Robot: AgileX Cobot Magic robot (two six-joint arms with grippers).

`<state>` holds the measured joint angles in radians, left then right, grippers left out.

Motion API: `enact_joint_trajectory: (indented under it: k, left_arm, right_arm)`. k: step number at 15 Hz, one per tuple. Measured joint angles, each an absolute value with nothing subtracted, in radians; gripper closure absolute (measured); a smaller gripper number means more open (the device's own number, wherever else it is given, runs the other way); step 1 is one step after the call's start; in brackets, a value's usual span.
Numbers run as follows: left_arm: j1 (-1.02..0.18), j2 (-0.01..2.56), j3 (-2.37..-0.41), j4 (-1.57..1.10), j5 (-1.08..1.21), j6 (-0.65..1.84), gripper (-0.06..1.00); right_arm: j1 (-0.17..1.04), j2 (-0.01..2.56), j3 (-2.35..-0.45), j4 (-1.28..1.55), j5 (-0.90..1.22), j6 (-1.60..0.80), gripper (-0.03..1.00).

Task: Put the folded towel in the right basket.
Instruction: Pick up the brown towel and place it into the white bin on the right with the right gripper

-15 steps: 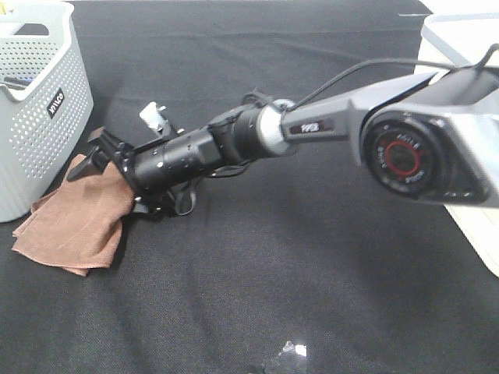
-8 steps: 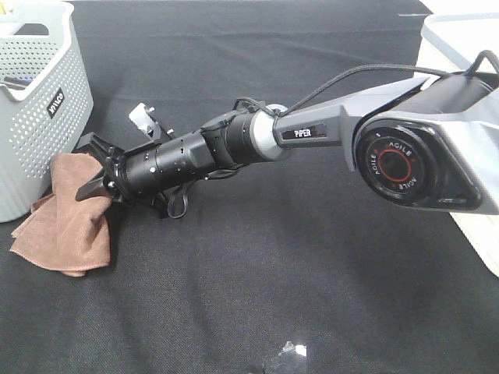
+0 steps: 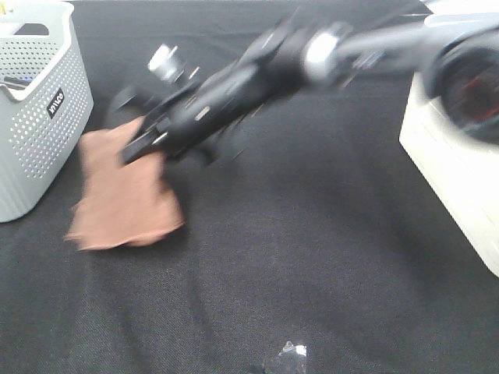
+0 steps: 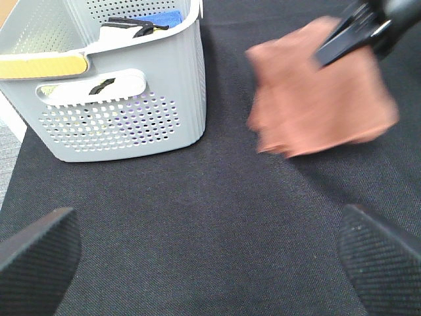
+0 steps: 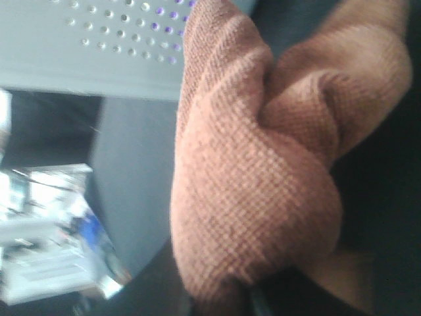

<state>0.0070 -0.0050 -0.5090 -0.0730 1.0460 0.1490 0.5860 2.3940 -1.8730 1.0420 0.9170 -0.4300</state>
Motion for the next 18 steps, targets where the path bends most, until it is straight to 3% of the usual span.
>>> enact_joint_trajectory:
  k: [4, 8, 9, 14, 18]
  left_arm:
    - [0.007, -0.005, -0.509, -0.073, 1.046, 0.149, -0.05]
    - [0.007, -0.005, -0.509, -0.073, 1.046, 0.149, -0.05]
    - [0.007, -0.005, -0.509, -0.073, 1.046, 0.149, -0.05]
    - [0.007, -0.005, -0.509, -0.073, 1.046, 0.149, -0.05]
    - [0.007, -0.005, -0.509, -0.073, 1.046, 0.149, -0.05]
  right_arm:
    - [0.457, 2.106, -1.875, 0.542, 1.183, -0.218, 0.83]
    - [0.246, 1.753, -1.875, 0.353, 1.206, -0.167, 0.83]
    - [0.246, 1.753, -1.875, 0.353, 1.206, -0.167, 0.83]
    - [-0.200, 1.583, -1.876, 0.262, 1.217, -0.246, 0.83]
    - [-0.290, 1.689, -1.869, 0.239, 1.220, -0.266, 0.83]
